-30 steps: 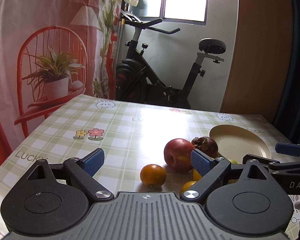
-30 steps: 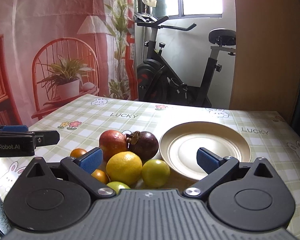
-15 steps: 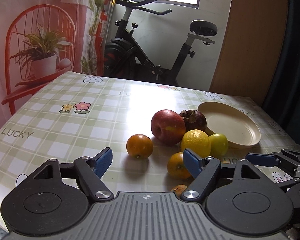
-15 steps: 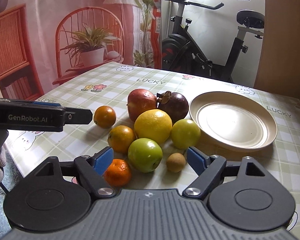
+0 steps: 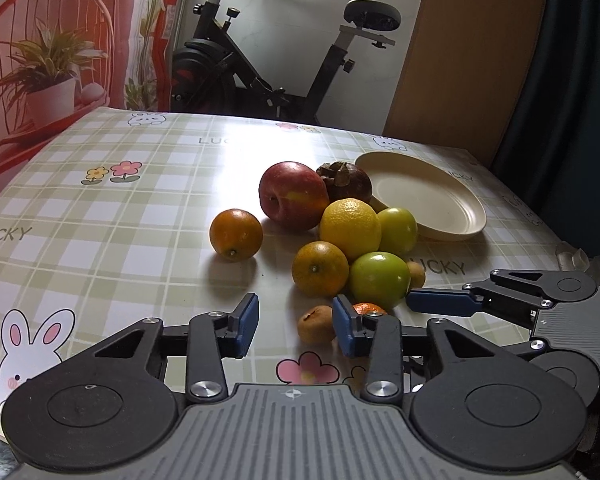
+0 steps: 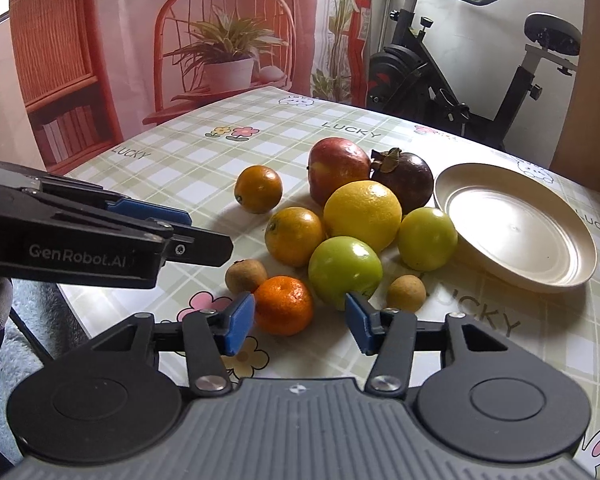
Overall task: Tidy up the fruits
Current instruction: 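Lower both tools toward the fruit pile beside the cream plate, then grasp the small mandarin with the left tool, then carry the mandarin onto the cream plate and open the left tool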
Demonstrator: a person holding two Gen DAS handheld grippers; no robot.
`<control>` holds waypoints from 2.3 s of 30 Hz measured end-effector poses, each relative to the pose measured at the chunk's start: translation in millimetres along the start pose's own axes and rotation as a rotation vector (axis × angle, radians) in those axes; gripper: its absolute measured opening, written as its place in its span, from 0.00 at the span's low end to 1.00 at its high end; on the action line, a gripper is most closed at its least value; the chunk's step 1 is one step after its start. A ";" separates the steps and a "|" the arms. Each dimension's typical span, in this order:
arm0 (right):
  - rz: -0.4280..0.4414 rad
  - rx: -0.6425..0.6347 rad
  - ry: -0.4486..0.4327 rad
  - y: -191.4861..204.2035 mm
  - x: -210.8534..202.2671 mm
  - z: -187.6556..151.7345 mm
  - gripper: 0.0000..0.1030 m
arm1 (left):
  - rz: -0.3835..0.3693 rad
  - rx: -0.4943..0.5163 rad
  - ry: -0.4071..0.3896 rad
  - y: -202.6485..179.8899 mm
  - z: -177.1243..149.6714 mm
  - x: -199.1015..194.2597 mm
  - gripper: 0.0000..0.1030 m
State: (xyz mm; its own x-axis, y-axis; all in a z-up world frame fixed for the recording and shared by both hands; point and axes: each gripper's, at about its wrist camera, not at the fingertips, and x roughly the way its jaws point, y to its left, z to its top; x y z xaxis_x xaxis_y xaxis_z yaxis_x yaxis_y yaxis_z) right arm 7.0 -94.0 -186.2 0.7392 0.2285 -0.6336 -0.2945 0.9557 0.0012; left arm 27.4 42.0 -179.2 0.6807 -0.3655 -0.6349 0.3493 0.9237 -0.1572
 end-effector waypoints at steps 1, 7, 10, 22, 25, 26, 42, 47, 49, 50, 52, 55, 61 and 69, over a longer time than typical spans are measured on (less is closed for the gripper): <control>0.002 -0.009 -0.001 1.8 0.3 -0.8 0.50 | -0.006 0.003 0.012 -1.1 -0.6 1.3 0.42; 0.017 -0.006 0.005 2.9 3.4 -3.4 0.43 | -0.060 0.041 0.042 -10.6 -4.4 4.2 0.35; 0.021 -0.016 0.010 4.3 4.4 -4.6 0.41 | -0.086 0.040 0.050 -12.6 -4.5 6.8 0.34; 0.030 -0.023 0.015 3.6 6.6 -7.3 0.37 | -0.174 0.041 0.098 -23.9 7.6 23.2 0.34; 0.018 -0.017 0.022 -0.2 3.1 -8.5 0.37 | -0.179 0.055 0.116 -27.5 8.7 27.4 0.34; 0.013 -0.009 0.024 -2.0 1.6 -9.6 0.37 | -0.184 0.059 0.122 -28.2 8.7 28.8 0.34; 0.014 0.038 0.033 -12.0 -2.4 -17.6 0.36 | -0.238 0.015 0.197 -35.4 6.3 50.5 0.35; 0.002 0.031 0.020 -10.9 -0.5 -16.3 0.39 | -0.228 0.046 0.192 -40.4 6.7 50.4 0.34; 0.002 0.029 0.020 -10.8 -0.3 -15.7 0.39 | -0.224 0.051 0.193 -42.0 7.1 50.6 0.34; 0.001 0.028 0.020 -10.9 -0.5 -15.5 0.39 | -0.222 0.054 0.193 -43.2 7.4 50.0 0.34; 0.000 0.027 0.020 -11.4 -1.6 -14.6 0.39 | -0.222 0.054 0.192 -44.1 8.4 49.3 0.34; -0.005 0.026 0.008 -11.9 -6.5 -11.8 0.39 | -0.223 0.062 0.181 -45.9 11.6 44.7 0.34; -0.024 0.043 -0.037 -17.0 -21.4 0.1 0.39 | -0.228 0.099 0.135 -55.5 27.6 31.7 0.34; -0.051 0.043 -0.124 -39.2 -31.5 38.0 0.38 | -0.218 0.159 0.048 -69.4 72.0 26.9 0.34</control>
State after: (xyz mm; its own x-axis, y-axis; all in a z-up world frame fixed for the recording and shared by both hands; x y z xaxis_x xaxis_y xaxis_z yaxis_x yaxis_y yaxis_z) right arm 18.2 -131.6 -136.9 0.8227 0.1976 -0.5331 -0.2297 0.9732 0.0063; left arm 67.9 -40.2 -130.9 0.5485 -0.5445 -0.6346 0.5834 0.7929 -0.1761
